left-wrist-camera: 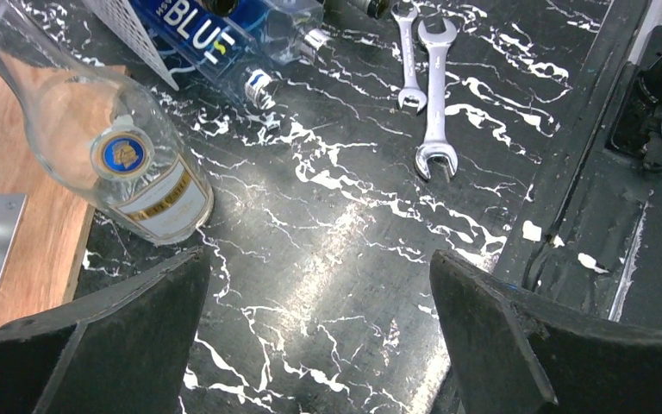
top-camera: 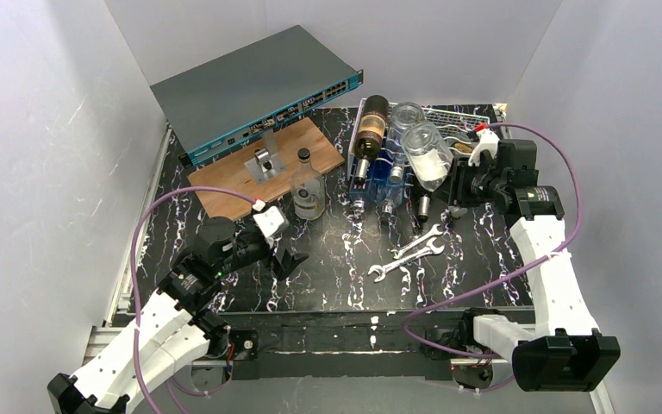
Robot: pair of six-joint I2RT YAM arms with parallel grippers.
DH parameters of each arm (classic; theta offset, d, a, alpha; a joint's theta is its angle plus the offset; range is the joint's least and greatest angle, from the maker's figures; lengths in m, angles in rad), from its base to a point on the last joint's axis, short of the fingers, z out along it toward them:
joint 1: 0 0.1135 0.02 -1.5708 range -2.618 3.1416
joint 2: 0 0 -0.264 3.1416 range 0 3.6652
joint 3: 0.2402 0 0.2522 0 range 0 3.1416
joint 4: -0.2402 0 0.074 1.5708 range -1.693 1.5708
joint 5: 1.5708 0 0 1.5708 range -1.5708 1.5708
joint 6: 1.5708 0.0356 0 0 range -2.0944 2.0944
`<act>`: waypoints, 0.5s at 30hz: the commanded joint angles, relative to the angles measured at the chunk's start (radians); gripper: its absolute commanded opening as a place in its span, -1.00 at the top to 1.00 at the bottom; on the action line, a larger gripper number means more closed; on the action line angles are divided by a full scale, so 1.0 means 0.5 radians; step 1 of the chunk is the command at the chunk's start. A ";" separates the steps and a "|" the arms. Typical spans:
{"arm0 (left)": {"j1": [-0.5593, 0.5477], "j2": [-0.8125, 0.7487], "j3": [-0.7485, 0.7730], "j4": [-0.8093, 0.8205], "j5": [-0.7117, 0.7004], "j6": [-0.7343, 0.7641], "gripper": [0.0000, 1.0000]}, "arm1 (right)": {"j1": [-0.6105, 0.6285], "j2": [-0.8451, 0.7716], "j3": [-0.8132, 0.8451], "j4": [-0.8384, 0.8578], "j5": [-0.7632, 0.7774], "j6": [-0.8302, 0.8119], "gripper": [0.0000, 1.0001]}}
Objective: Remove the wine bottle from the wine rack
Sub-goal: Pick up the wine bottle from the wine rack, then place the wine bottle at the center of the board.
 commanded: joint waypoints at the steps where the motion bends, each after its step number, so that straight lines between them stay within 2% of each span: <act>1: 0.005 -0.013 -0.026 0.113 0.095 0.028 -0.97 | 0.030 -0.156 0.223 0.330 -0.339 -0.206 0.97; 8: -0.101 -0.016 -0.025 0.142 0.008 0.126 -0.97 | 0.117 -0.197 0.177 0.179 -0.482 -0.408 0.97; 15: -0.458 0.076 0.018 0.119 -0.327 0.275 -0.97 | 0.250 -0.207 0.123 0.069 -0.552 -0.601 0.97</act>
